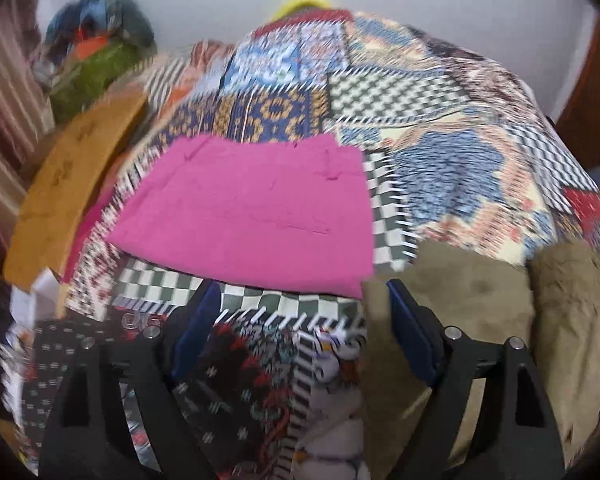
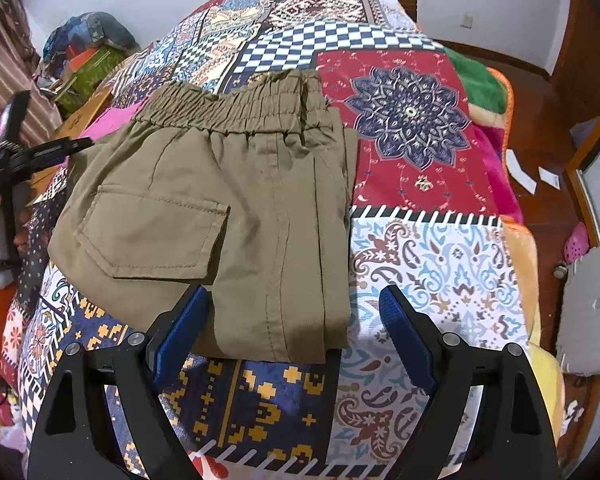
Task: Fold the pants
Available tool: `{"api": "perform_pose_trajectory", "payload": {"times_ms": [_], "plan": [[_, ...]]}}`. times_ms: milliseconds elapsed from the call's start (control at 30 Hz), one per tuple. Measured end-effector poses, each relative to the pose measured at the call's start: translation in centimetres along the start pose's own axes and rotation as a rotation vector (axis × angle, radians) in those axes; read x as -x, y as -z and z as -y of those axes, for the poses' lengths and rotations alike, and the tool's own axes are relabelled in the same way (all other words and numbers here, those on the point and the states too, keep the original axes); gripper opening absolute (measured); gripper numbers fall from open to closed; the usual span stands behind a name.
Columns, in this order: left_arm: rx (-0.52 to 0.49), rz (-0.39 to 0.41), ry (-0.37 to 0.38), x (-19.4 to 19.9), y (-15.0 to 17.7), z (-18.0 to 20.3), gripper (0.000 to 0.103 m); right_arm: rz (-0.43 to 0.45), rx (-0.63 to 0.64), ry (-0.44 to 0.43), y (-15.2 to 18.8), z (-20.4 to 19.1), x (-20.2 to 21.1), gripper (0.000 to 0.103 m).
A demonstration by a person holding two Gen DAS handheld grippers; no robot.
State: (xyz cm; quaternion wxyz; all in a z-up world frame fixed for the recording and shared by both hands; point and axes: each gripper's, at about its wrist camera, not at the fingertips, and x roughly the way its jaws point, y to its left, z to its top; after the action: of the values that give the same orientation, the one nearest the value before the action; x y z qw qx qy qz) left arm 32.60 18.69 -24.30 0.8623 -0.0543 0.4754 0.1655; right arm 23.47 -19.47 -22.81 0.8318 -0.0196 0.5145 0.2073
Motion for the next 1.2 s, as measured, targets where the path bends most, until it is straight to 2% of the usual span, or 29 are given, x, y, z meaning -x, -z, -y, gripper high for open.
{"api": "perform_pose_trajectory", "payload": {"times_ms": [100,133,267,367,533,600,667,833,933,1033,1200], "plan": [[-0.043,0.026,0.058,3.3,1.3,1.1,0.085,0.024,-0.003,0.008,0.1,0.0,1.1,0.085],[-0.044,0.027,0.078,4.0,1.7,1.3,0.088,0.035,-0.006,0.006,0.1,0.1,1.6,0.085],[0.006,0.009,0.207,6.7,3.9,2.2,0.097,0.074,-0.023,0.002,0.4,0.2,3.6,0.086],[0.020,-0.016,0.277,8.0,5.9,3.3,0.098,0.092,-0.022,0.009,0.9,0.1,4.6,0.086],[-0.034,-0.026,0.279,9.2,8.7,6.1,0.098,0.098,-0.011,0.026,1.4,-0.1,4.9,0.086],[-0.029,-0.054,0.296,8.8,9.5,6.7,0.098,0.095,-0.007,0.030,1.5,-0.2,4.8,0.086],[-0.005,-0.081,0.306,8.1,9.9,6.8,0.098,0.090,0.000,0.036,1.5,-0.2,4.6,0.086],[0.153,-0.180,0.356,5.0,10.7,6.0,0.098,0.066,0.002,0.046,1.4,-0.2,3.2,0.086],[0.196,-0.186,0.367,4.3,10.7,5.7,0.101,0.049,0.002,0.055,1.2,-0.1,2.1,0.086],[0.187,-0.193,0.360,3.8,10.1,6.4,0.102,0.024,0.000,0.050,1.1,0.2,0.9,0.086],[0.161,-0.194,0.353,2.8,8.6,7.7,0.102,-0.006,-0.033,-0.007,0.6,0.9,-0.6,0.089]]}}
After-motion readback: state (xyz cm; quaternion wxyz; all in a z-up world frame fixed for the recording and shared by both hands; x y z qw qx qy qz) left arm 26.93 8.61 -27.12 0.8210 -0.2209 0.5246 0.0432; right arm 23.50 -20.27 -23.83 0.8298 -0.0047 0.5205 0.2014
